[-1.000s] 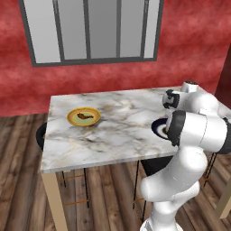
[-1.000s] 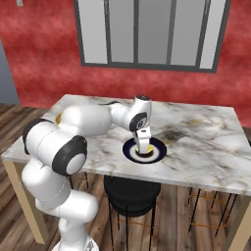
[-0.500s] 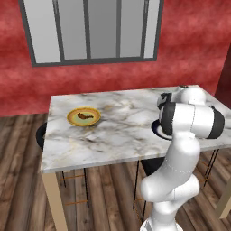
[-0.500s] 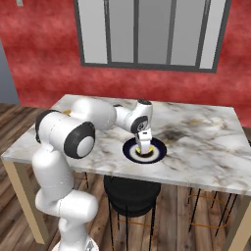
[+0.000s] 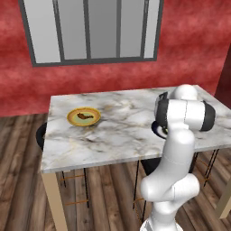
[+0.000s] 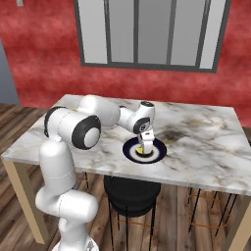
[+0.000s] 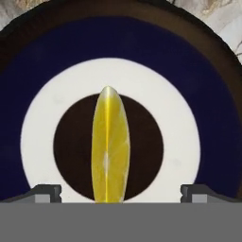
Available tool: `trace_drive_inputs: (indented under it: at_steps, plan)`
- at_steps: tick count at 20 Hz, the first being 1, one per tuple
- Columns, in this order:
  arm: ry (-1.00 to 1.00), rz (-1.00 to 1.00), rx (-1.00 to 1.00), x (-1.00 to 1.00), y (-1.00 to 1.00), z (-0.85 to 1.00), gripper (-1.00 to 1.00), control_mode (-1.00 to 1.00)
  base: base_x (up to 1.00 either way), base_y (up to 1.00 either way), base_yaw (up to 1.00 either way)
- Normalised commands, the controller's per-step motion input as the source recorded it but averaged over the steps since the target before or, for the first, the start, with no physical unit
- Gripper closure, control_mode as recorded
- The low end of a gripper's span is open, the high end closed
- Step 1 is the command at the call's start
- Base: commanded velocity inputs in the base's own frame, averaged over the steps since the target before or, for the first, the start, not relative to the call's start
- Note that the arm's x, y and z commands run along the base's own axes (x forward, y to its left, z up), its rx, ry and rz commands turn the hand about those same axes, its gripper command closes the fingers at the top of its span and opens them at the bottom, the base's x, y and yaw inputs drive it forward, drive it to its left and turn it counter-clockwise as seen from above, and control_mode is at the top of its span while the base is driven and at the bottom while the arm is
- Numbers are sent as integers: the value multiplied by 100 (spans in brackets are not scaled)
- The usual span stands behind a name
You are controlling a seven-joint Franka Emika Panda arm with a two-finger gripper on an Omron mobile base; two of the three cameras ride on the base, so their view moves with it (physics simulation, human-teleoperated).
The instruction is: Transport the chicken drumstick and lemon wedge to the fridge. Place the chicken drumstick on the rack containing meat and place the lemon wedge on the rack containing the vegetable, ensuring meats and vegetables are on different racks.
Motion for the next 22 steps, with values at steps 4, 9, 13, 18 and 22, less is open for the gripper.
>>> trace_drive_inputs:
  at_steps: [4,9,13,18,22]
  plan:
    - [0,0,0,16,-12,-19,-100,-100,0,0,0]
    - [0,0,0,4,-12,-21,-100,-100,0,0,0]
    - [0,0,0,1,-1,-29,-100,-100,0,0,0]
    - [0,0,0,5,0,-33,-100,-100,0,0,0]
    - [0,0,0,1,0,-37,-100,-100,0,0,0]
